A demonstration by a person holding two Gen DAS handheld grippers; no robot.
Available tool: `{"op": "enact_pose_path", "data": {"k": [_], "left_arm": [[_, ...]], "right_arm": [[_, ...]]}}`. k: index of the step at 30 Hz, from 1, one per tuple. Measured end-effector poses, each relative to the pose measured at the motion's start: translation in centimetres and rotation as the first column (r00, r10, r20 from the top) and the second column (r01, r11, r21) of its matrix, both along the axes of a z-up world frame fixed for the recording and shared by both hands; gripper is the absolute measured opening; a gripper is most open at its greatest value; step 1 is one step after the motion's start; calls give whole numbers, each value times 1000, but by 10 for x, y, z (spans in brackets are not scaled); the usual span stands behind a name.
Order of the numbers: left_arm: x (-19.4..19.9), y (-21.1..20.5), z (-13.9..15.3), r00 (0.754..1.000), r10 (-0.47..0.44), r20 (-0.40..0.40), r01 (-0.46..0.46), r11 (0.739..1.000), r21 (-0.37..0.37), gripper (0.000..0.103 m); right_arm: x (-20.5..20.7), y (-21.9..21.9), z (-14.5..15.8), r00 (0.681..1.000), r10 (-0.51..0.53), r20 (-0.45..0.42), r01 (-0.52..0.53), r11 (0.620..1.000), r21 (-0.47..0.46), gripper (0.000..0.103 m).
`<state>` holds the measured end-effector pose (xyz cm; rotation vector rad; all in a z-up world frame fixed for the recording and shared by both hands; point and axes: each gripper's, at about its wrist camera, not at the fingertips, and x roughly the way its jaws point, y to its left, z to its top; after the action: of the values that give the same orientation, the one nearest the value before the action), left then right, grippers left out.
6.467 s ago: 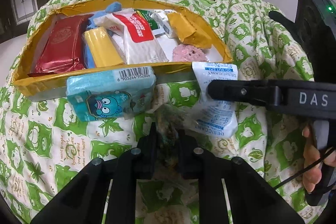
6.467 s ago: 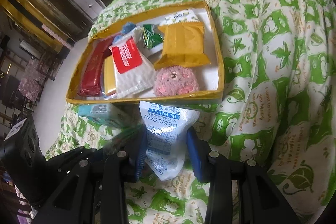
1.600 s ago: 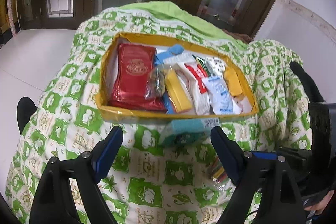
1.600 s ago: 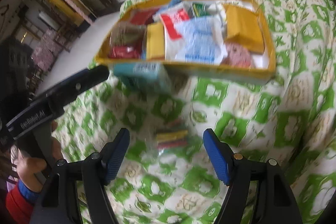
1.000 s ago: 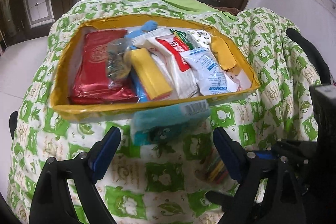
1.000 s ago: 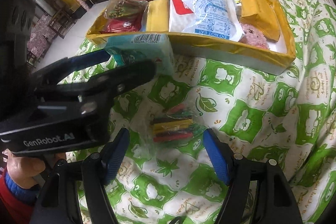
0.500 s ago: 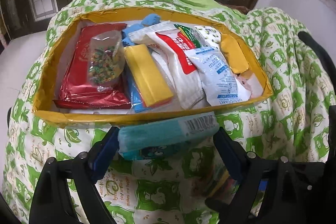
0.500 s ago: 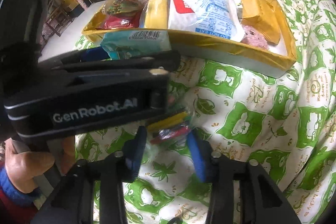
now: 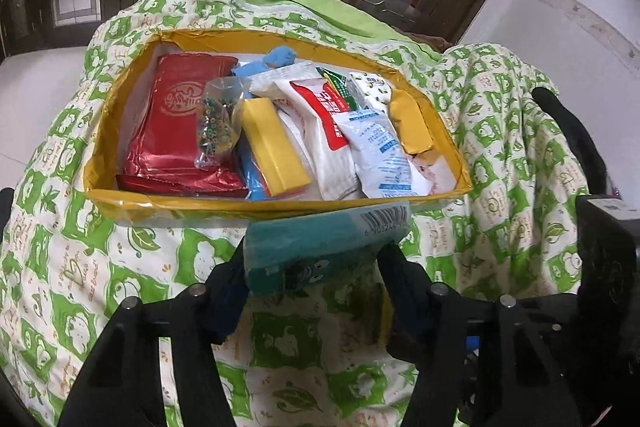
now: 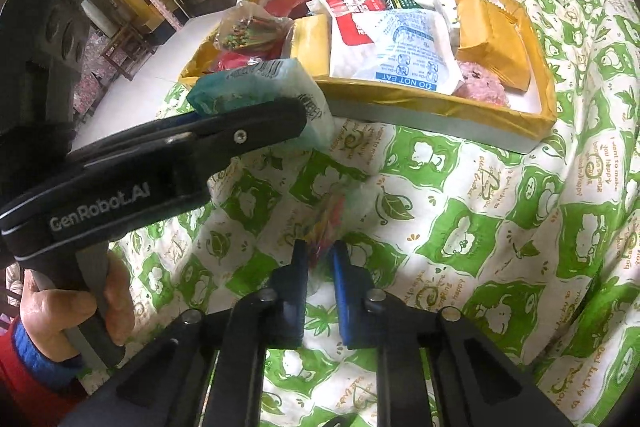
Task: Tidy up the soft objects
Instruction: 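Grasp the teal tissue pack with the left gripper while the right grips the colored sticks, then carry the tissue pack into the tray with the left gripper while the right carries the sticks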
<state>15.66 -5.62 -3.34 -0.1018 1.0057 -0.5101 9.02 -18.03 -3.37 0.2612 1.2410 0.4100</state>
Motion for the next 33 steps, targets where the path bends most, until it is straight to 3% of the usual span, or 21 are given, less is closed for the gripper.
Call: {"op": "enact_pose_path", "data": {"k": [4,10,11,12,13,16,21,33], "left_arm": [[-1,-2,-4,1000,-1,-5,2,1000,18,61],[4,-6,-14,1000,3,-27,-2,1000,30,60],[5,-6,-15,1000,6,-28,-5,999,33,54],[5,-6,-16,999,8,-33,-7,999,36,34],[6,-5,-17,999,8,-44,-7,999,38,22],[4,-4,-19,999,3,-54,-1,999,32,22],[0,-8,-15,999,-18,-45,19,999,27,20],[-17,-17,8,998,-66,-6,65,998,-25,17]], "right_arm": [[0,-16,-9,996,-44,-81,52,994,101,14],[18,-20,-19,988,-82,-132,100,986,136,19],[20,-21,-21,986,-88,-140,109,984,144,19],[22,-21,-21,986,-92,-139,112,984,142,19],[24,-22,-21,987,-91,-134,109,985,135,19],[21,-21,-14,991,-82,-108,97,986,136,10],[14,-27,1,994,-89,-70,97,987,130,10],[1,-66,18,980,-185,-78,195,968,157,10]]}}
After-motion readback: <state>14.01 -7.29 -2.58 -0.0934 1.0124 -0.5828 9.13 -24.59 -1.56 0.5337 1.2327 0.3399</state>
